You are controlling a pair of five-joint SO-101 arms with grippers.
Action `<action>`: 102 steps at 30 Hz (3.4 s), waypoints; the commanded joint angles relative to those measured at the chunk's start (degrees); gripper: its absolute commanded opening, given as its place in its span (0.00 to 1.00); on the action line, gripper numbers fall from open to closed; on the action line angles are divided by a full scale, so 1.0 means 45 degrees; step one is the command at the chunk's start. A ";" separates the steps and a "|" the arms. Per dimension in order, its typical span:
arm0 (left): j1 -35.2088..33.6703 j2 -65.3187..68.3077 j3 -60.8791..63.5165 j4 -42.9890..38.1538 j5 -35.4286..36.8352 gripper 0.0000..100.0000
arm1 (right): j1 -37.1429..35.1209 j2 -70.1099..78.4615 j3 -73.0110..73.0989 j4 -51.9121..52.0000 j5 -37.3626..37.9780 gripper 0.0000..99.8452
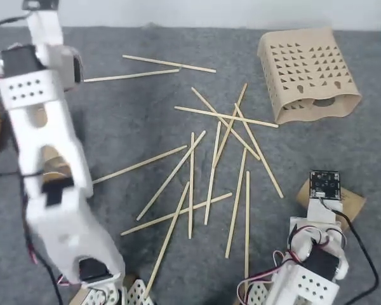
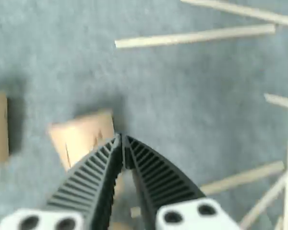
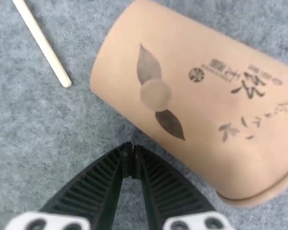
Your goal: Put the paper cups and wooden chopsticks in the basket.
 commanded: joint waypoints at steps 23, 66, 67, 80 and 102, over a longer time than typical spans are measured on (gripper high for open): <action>-0.0430 -1.1937 2.2750 -1.0002 0.0137 0.01 | -0.2960 0.0244 -0.3653 -0.3897 0.2989 0.11; -0.0586 -1.1897 2.3238 -1.1077 0.0039 0.01 | -0.6632 2.7516 -2.3834 -0.1944 -1.7289 0.24; -0.0586 -1.1897 2.3238 -1.1077 0.0039 0.01 | -0.6632 2.7946 -2.4303 -0.1944 -1.7289 0.24; -0.0586 -1.1897 2.3258 -1.1096 0.0039 0.01 | -0.6242 3.2107 -2.8718 -0.1377 -1.7192 0.19; -0.0586 -1.1917 2.3414 -1.1077 -0.0567 0.01 | -0.5949 3.2068 -2.8816 -0.0791 -1.5297 0.01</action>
